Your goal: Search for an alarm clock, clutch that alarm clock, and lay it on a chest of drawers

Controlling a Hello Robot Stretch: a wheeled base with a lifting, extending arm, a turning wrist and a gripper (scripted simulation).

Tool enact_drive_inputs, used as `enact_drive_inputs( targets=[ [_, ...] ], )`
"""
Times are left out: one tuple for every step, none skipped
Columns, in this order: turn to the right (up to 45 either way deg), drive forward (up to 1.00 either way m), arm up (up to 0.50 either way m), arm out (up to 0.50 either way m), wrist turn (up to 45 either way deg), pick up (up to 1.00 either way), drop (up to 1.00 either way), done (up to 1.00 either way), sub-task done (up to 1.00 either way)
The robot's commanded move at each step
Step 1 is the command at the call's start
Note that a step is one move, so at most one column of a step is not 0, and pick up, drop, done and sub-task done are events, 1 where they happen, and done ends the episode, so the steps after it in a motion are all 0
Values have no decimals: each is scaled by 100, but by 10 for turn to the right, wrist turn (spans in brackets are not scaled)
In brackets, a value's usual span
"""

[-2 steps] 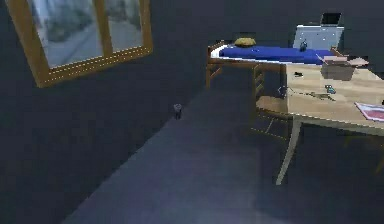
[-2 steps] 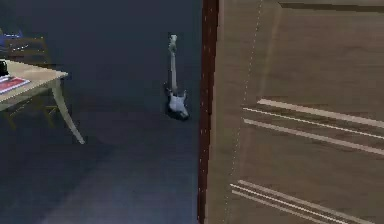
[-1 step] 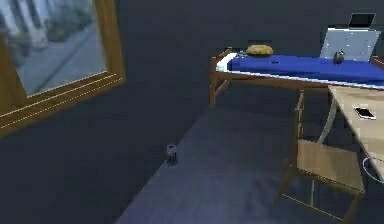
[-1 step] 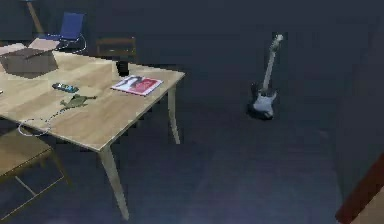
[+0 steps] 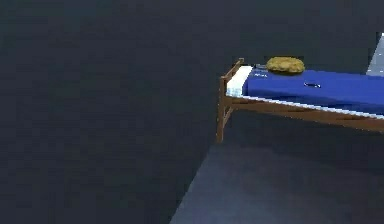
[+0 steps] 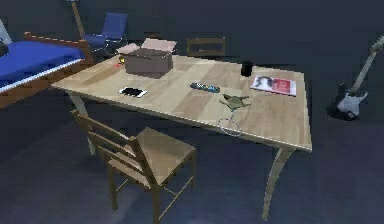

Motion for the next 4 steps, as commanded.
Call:
enact_drive_inputs(
  targets=[
    [120, 0, 0, 0, 0, 0, 0, 0, 0],
    [0, 25, 0, 0, 0, 0, 0, 0, 0],
    [90, 0, 0, 0, 0, 0, 0, 0, 0],
    [0, 60, 0, 0, 0, 0, 0, 0, 0]
  ],
)
